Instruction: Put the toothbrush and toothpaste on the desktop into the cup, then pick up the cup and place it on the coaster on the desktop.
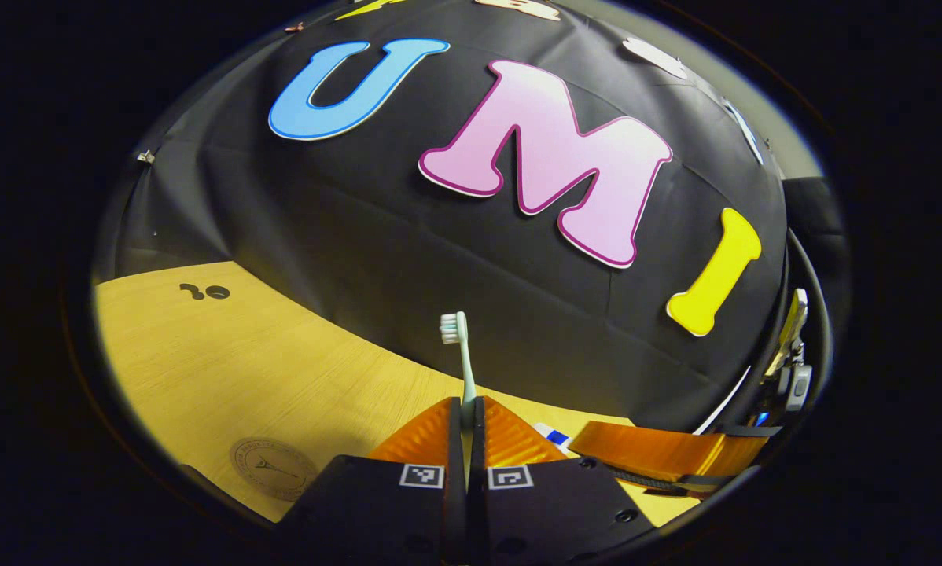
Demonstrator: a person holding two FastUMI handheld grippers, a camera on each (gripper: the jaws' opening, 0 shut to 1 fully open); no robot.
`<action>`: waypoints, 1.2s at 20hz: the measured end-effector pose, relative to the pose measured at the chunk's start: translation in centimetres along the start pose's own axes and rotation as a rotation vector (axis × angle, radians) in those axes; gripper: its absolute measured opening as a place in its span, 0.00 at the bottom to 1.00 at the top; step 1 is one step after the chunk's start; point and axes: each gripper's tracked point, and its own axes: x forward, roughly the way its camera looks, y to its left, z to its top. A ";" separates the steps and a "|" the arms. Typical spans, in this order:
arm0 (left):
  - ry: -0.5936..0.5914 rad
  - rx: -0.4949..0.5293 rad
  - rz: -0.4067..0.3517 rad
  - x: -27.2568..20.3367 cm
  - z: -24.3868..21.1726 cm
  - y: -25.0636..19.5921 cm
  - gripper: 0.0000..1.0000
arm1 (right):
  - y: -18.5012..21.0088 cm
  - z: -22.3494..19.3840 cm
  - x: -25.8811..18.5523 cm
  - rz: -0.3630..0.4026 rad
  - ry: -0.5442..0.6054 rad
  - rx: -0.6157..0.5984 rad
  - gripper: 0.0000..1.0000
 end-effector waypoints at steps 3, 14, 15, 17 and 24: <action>0.009 0.041 0.017 -0.3 -1.7 0.3 0.06 | -1.5 -1.2 -1.2 -0.030 0.031 -0.039 0.59; -0.027 0.160 -0.008 -3.6 -1.5 0.3 0.74 | -2.7 -3.3 -4.0 -0.073 0.093 -0.123 0.59; -0.029 0.162 -0.002 -4.4 -0.9 0.7 0.75 | -2.4 -3.4 -4.2 -0.073 0.104 -0.122 0.59; -0.047 0.170 0.016 -6.8 0.9 1.9 0.77 | -1.9 -4.3 -4.7 -0.081 0.153 -0.117 0.59; 0.021 0.279 0.142 -18.7 4.3 9.0 0.83 | -0.6 -7.4 -5.8 -0.155 0.367 -0.245 0.68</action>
